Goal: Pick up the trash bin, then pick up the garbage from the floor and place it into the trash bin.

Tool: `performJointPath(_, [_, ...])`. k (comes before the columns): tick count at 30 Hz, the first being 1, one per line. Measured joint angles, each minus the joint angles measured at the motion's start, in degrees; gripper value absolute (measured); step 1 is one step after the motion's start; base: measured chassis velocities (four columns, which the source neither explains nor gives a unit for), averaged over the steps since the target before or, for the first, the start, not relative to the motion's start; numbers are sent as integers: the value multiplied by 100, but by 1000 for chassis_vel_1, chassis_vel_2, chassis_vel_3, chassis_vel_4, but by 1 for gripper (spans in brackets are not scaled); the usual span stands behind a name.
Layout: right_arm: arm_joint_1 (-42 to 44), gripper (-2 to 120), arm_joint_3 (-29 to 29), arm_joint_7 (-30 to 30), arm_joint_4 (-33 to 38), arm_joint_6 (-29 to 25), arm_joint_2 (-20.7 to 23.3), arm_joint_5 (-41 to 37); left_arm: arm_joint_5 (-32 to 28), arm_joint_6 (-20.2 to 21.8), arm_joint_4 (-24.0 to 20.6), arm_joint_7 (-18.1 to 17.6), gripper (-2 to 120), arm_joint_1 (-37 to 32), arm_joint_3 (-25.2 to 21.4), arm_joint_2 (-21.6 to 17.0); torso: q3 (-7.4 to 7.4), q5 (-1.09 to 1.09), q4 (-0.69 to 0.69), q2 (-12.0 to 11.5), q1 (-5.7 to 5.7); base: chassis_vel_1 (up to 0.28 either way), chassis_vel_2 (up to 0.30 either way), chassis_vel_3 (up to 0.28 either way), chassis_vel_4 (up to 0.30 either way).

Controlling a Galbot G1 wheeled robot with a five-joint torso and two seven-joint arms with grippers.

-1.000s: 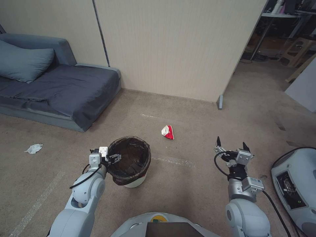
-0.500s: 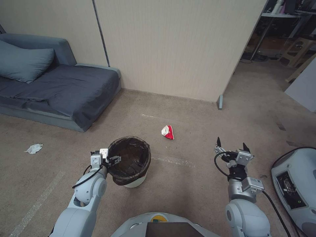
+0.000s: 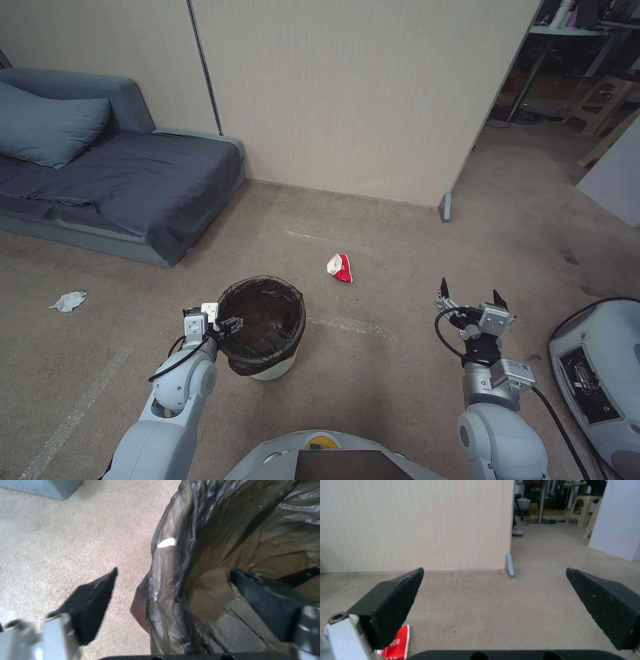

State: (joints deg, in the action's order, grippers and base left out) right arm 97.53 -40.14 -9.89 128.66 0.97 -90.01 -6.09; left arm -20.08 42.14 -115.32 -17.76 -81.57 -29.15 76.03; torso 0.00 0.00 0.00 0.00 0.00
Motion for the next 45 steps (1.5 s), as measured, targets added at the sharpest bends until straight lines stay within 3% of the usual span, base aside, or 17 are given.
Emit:
performJointPath(13, [-37,100,16,-11,-47,-14,-42,-3,27,-10,150,-14,38,69,19,-10,-1,2,0,0,0,0,0,0,0])
performJointPath(16, [-49,100,6,-13,-78,-28,-49,-4,28,-17,183,-9,23,98,39,-12,-1,3,0,1,0,0,0,0,0])
performJointPath(20, [-57,100,9,-16,-90,-36,-55,-4,24,-17,193,0,13,116,65,-10,-1,3,0,1,0,0,0,0,0])
performJointPath(34, [-100,100,51,-33,-120,-20,-69,20,-18,0,91,21,10,65,6,-26,1,-4,0,0,0,0,0,0,0])
performJointPath(42, [-98,100,-189,-76,-21,83,-32,-41,-310,-92,-619,278,3,-204,-158,-176,1,-1,-1,0,0,0,0,0,0])
performJointPath(45, [-101,100,-217,-66,26,122,-31,-44,-693,-115,-1184,297,3,-397,-370,-208,1,-1,1,0,0,0,0,0,0])
